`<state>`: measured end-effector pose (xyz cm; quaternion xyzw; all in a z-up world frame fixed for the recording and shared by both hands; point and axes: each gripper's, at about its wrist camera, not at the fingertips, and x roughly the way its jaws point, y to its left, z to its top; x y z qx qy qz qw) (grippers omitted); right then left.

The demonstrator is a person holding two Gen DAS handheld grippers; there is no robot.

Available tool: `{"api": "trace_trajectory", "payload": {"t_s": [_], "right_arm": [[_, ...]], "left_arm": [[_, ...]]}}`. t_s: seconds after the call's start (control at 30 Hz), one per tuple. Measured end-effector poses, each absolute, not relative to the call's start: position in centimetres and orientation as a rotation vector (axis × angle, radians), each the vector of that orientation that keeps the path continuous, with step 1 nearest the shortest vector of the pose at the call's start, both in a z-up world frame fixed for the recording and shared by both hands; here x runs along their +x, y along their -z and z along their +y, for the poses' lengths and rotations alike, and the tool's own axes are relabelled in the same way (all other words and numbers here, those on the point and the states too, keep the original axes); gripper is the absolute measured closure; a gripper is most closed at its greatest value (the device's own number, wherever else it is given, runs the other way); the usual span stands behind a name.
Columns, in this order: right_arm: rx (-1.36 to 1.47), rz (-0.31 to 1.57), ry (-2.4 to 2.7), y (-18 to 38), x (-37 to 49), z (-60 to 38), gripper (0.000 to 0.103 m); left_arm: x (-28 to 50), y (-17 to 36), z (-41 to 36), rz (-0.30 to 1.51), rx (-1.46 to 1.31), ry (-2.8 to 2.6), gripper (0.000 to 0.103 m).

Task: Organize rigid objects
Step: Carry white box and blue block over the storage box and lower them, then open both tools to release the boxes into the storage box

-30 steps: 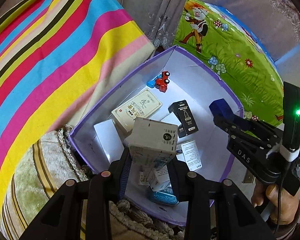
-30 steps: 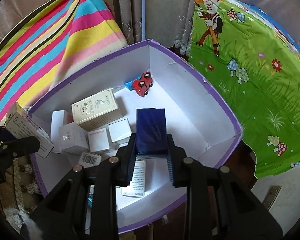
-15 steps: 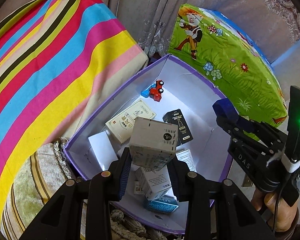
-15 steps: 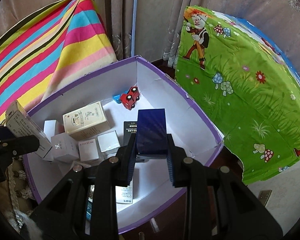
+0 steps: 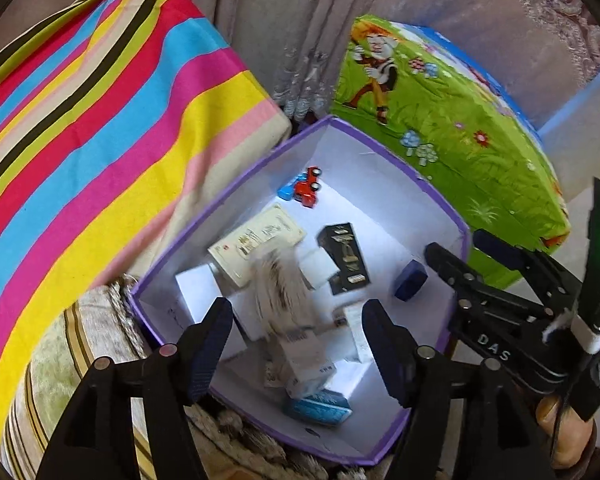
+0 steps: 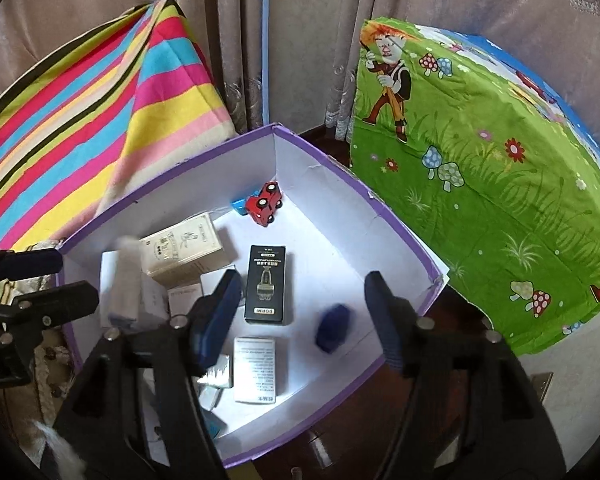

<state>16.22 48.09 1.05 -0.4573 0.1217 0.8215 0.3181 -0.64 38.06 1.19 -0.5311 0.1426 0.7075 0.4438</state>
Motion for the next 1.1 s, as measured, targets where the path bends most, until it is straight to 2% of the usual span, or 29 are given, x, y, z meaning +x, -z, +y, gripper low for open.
{"api": "trace_trajectory", "payload": {"t_s": [0.07, 0.2, 0.4, 0.47, 0.6, 0.77, 0.97, 1.1], "right_arm": [[-1.203, 0.340, -2.169, -1.3, 16.7, 47.6, 0.028], [-1.208, 0.351, -2.166, -1.7, 17.7, 46.3, 0.021], [-1.201, 0.333, -2.157, -2.7, 19.0, 44.7, 0.020], [-1.187, 0.315, -2.161, -3.2, 19.3, 44.2, 0.020], [-1.153, 0.322, -2.160, -4.2, 19.9, 43.3, 0.015], [-1.147, 0.362, -2.173, -4.4, 20.0, 42.7, 0.015], [-1.200, 0.411, -2.149, -3.3, 19.7, 43.0, 0.015], [-1.227, 0.377, -2.130, -2.9, 19.7, 42.7, 0.015]], "left_arm": [[0.1, -1.7, 37.4, 0.353, -1.303, -1.752, 0.018], [1.4, -2.8, 35.4, 0.337, -1.263, -1.757, 0.016], [2.2, -3.5, 32.5, 0.238, -1.268, -1.748, 0.008], [2.5, -3.6, 31.6, 0.242, -1.280, -1.790, 0.000], [2.8, -3.0, 30.8, 0.227, -1.318, -1.791, 0.000], [2.5, -2.0, 30.3, 0.186, -1.362, -1.795, 0.000], [2.8, -1.4, 30.6, 0.245, -1.362, -1.801, 0.000], [2.6, -1.1, 30.5, 0.231, -1.378, -1.795, 0.000]]}}
